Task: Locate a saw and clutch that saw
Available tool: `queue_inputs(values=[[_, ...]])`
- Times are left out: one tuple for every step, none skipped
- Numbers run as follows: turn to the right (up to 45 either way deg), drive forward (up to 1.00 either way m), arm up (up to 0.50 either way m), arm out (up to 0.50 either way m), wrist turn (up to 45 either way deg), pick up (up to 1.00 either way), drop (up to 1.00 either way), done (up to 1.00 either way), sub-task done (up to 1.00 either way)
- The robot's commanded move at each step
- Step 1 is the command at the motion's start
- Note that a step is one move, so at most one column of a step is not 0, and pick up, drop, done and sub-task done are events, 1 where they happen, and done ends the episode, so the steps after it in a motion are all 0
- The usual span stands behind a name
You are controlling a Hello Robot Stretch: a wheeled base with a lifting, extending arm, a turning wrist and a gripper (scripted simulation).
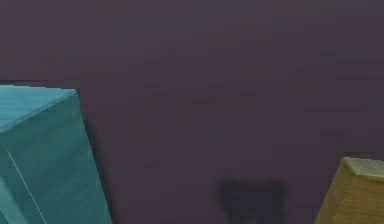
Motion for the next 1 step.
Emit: queue_inputs(values=[[0.0, 0.00, 0.50, 0.00, 0.0, 0.00, 0.00, 0.00, 0.00]])
